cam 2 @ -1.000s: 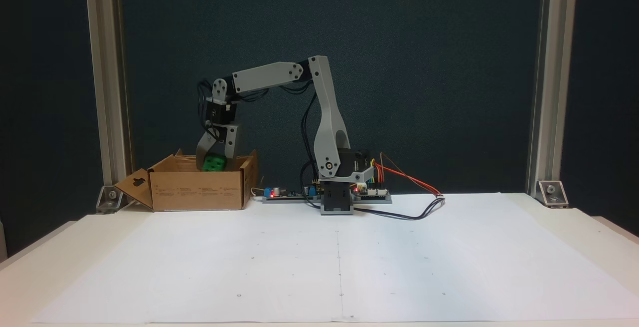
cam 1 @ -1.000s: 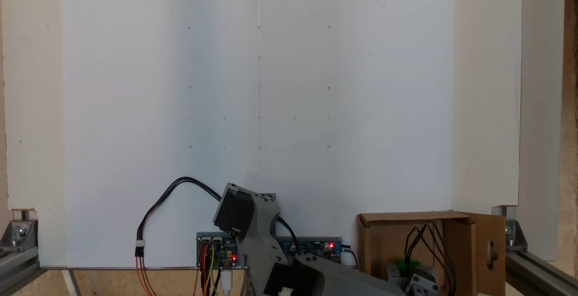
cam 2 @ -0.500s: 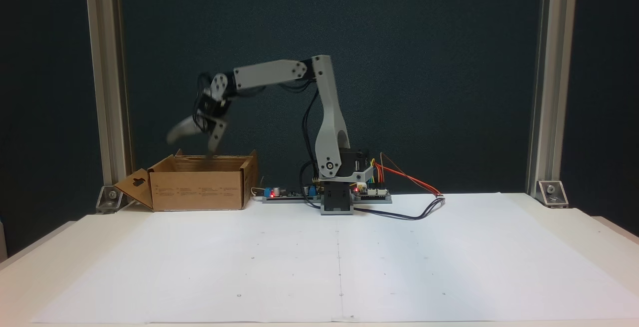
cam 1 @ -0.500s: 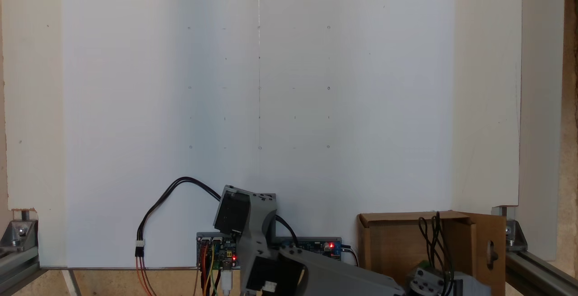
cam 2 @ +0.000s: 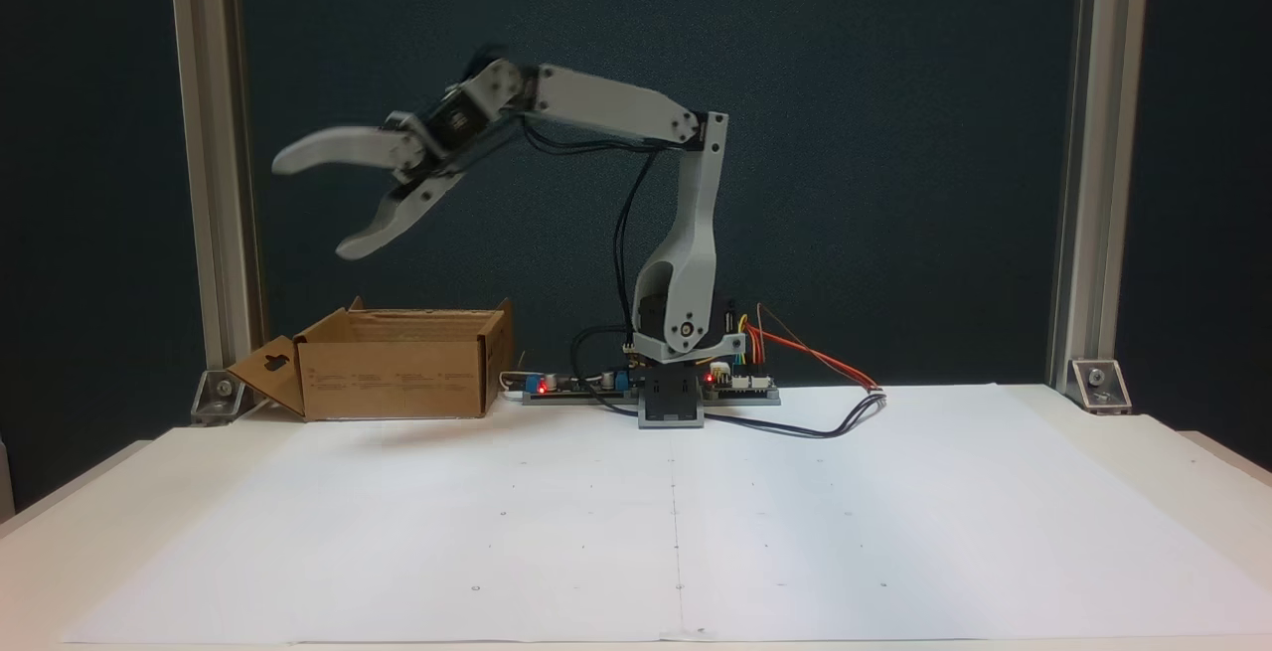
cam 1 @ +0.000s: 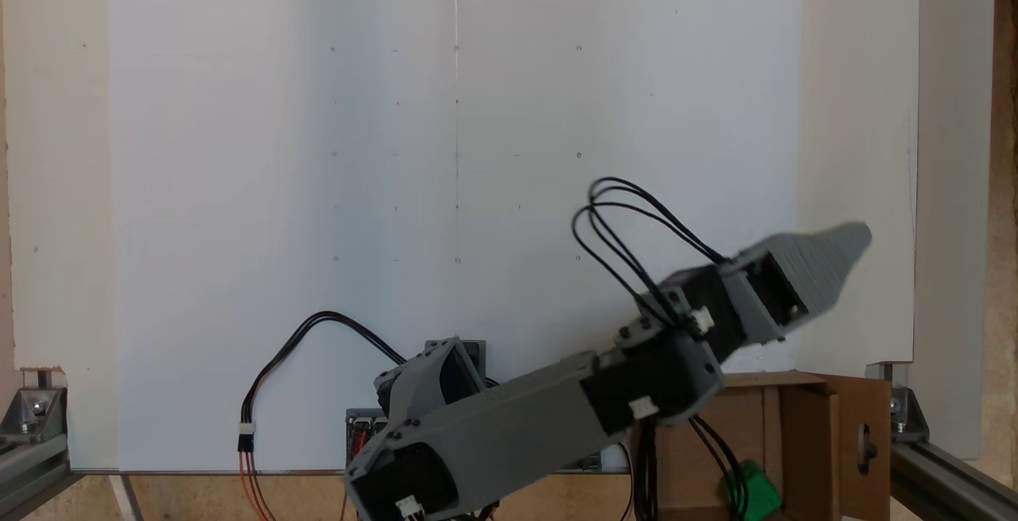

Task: Grasp a green dice and put it in the bin.

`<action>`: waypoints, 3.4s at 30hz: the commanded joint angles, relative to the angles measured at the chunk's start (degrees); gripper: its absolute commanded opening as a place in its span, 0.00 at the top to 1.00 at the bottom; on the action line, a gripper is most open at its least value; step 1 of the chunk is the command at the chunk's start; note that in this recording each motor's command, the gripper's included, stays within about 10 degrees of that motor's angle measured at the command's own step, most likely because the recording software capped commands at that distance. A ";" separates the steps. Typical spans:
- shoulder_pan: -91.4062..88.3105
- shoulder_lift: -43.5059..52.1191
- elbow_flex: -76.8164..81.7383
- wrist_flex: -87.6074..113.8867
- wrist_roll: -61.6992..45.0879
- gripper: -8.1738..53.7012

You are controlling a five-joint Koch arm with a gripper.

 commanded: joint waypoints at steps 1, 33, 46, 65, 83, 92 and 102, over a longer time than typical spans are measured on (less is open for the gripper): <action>-6.68 3.08 -1.58 -1.58 2.55 0.16; -62.49 33.93 47.29 -37.69 4.66 0.15; -61.35 36.12 67.24 -67.66 4.13 0.15; -58.62 36.12 83.94 -94.48 4.04 0.15; -58.62 36.04 92.29 -98.88 4.13 0.15; -58.54 36.04 94.48 -102.39 3.87 0.15; -58.80 35.77 94.48 -101.78 3.96 0.15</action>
